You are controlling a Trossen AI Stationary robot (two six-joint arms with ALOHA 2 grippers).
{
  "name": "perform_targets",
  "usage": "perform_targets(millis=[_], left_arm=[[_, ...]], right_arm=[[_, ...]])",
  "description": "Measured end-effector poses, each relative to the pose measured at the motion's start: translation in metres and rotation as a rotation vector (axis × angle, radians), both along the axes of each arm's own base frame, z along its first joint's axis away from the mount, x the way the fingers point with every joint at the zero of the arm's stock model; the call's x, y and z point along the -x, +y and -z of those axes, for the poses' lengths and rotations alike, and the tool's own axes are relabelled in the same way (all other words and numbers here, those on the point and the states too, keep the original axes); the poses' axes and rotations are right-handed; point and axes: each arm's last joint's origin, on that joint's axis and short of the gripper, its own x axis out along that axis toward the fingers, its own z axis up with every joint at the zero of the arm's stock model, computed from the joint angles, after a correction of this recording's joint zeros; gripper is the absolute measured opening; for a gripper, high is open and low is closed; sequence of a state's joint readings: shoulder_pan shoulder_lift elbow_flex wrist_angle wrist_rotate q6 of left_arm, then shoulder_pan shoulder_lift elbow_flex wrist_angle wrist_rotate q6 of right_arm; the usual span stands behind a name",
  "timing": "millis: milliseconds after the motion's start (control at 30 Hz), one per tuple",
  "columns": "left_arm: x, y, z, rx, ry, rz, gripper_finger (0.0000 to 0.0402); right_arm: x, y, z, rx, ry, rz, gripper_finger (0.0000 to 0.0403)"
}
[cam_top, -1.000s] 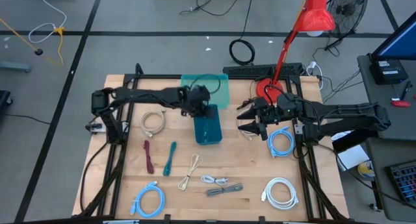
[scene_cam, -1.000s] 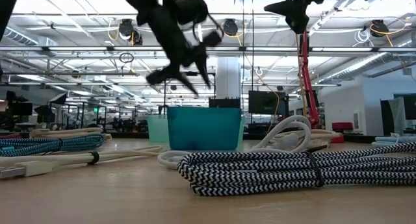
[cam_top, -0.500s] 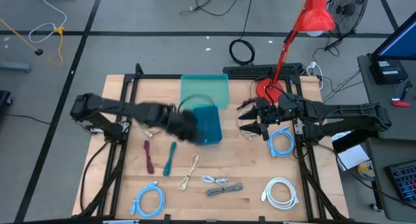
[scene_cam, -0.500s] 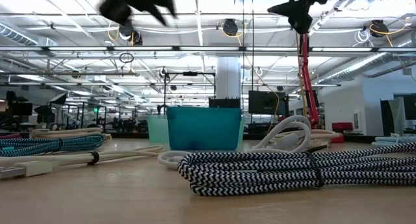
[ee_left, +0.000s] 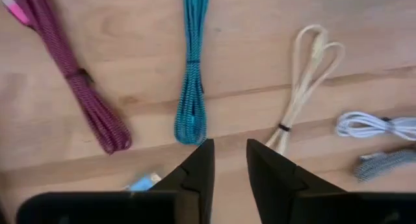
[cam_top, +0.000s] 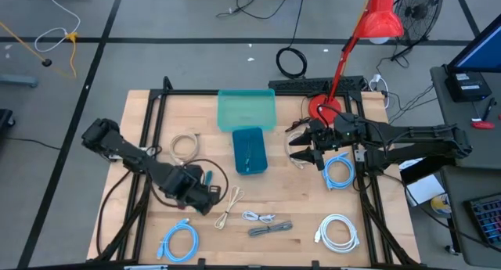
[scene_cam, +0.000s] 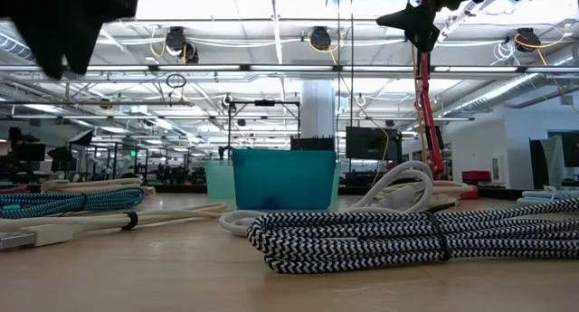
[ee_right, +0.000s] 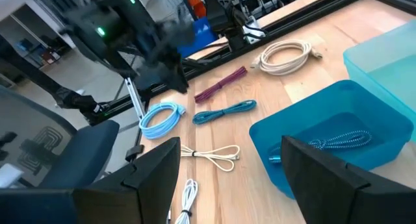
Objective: Pick & Place USB Port
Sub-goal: Put the blue usb cable into the blue bin
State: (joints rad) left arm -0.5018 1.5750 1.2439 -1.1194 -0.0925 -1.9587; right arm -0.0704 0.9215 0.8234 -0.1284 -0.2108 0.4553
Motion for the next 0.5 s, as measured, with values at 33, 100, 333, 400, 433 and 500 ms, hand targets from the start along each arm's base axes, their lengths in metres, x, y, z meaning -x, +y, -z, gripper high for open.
perform_targets(millis=[33,100,333,400,433,500], left_arm=[[0.000,0.000,0.009,0.008,-0.004,-0.001,0.0109],[0.001,0.005,0.024,0.025,0.017,-0.003,0.0132],[0.006,0.028,0.058,0.051,0.102,0.033,0.0218],[0.003,0.032,0.063,0.053,0.075,0.053,0.0228],[0.001,0.034,0.064,0.051,0.058,0.057,0.0230],[0.000,0.038,0.066,0.034,0.041,0.053,0.0230]], right_arm=[[0.000,0.000,0.000,0.000,0.001,0.000,0.0254],[0.000,0.000,0.000,0.000,0.001,0.000,0.0254],[0.000,0.000,0.001,-0.003,0.006,0.001,0.0254],[0.000,0.000,0.001,-0.002,0.007,0.005,0.0254],[0.000,0.000,0.001,-0.001,0.007,0.009,0.0254],[0.000,-0.001,0.001,0.004,0.010,0.026,0.0254]])
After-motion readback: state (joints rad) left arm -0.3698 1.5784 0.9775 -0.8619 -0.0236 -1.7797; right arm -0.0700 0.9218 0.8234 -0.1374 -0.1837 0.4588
